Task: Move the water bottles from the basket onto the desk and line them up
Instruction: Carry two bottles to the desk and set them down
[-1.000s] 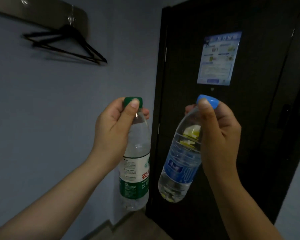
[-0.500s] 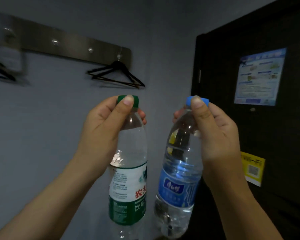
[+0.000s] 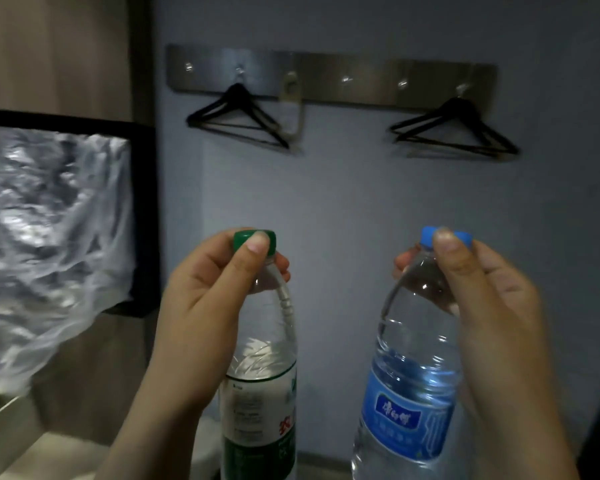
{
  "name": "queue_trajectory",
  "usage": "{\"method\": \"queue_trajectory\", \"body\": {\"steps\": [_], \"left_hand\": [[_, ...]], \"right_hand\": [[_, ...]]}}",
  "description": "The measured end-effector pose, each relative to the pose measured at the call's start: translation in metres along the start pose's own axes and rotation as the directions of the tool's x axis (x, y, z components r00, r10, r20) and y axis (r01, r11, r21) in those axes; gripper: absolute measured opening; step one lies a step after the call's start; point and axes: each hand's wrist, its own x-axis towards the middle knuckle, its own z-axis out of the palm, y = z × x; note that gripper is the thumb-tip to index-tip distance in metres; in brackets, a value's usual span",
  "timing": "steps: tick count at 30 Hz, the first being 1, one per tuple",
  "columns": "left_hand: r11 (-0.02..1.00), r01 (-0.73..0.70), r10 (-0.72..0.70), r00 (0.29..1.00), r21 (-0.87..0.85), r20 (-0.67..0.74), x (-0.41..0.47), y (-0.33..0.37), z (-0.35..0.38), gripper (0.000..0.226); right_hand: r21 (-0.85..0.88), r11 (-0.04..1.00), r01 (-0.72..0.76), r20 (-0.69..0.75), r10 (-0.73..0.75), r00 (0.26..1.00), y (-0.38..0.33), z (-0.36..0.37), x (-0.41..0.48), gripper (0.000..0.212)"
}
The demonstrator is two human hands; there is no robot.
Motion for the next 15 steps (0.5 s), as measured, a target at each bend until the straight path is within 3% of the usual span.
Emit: {"method": "queue_trajectory", "body": {"steps": [4,15], "left_hand": [[0.997,0.038,-0.031,0.995,0.064,-0.099,-0.008,-0.001,-0.059,0.022],[0.944,-0.003,0.084,0.97,0.33,-0.23,0.006,0.033,-0.259,0.026]], "right_hand": [[0.038,0.999,-0.012,0.097,0.008,0.995,0.017,0.056,-0.014,0.018],[0.259,0.962,-0.091,0.302,0.009,0.953,0.039,0.282,-0.071,0.024]]}}
